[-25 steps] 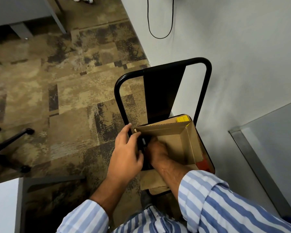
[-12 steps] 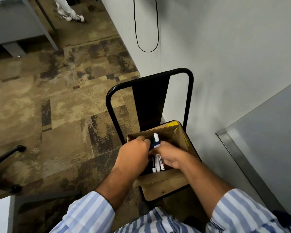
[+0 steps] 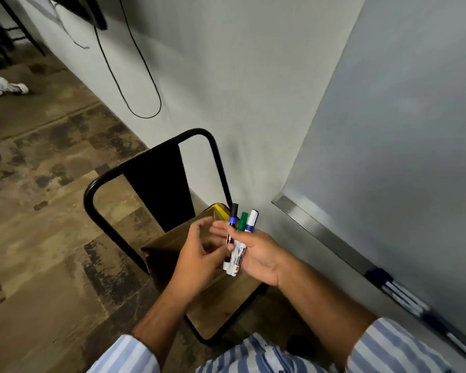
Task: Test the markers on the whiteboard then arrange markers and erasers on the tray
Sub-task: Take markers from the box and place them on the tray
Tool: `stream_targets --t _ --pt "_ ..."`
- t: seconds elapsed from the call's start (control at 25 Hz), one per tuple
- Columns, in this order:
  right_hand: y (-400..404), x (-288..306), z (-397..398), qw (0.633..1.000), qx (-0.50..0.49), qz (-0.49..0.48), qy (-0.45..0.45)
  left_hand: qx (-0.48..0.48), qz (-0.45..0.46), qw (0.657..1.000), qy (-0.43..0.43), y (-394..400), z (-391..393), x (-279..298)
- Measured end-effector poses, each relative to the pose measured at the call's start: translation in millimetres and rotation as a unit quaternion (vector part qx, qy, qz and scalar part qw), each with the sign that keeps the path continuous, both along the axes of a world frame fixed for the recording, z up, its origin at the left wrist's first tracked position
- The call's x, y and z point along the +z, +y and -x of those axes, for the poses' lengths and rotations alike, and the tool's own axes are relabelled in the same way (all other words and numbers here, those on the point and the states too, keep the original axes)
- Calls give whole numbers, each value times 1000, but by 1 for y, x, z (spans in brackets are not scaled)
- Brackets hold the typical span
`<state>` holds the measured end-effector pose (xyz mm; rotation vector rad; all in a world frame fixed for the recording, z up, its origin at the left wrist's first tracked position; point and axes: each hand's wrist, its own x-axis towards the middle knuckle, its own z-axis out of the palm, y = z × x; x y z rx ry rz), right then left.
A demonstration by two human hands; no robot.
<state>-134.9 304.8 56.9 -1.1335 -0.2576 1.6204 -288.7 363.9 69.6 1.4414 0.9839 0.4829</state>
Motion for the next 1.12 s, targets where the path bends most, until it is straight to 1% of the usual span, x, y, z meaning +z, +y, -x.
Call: stream_targets --t 0.08,0.2,0.28,0.4,0.48,0.56,0.68,0.76,0.84,0.96,1.04,1.12 --pt "-25 12 -11 998 -55 -7 13 -67 -18 998 -11 -16 -23 1" --pt "-74 21 -32 991 -131 -3 0 -147 -25 989 -25 -40 -61 -7" --pt "-106 21 -46 986 -166 -2 -4 -178 -3 983 -40 -54 -83 -12" --pt "-162 14 -64 971 -239 -6 2 -205 51 976 -57 -98 -119 -10" --pt "-197 12 -75 955 -298 -1 5 -210 68 974 -59 -128 -137 -12" --pt "-237 10 -90 930 -367 22 -14 -228 82 969 -51 -160 -155 -18" --pt "-299 5 -113 899 -422 86 -75 -263 105 958 -40 -212 -182 -24" --pt "-335 1 -126 881 -429 149 -132 -283 118 951 -28 -246 -198 -24" --pt "-379 -8 -142 869 -418 194 -180 -278 157 947 -18 -288 -217 -26" --pt "-443 -23 -169 876 -364 232 -216 -261 204 944 -6 -350 -241 -32" --pt "-480 -36 -187 881 -314 257 -245 -234 229 945 4 -386 -257 -39" --pt "-504 -48 -202 881 -292 261 -267 -201 251 947 9 -410 -268 -47"
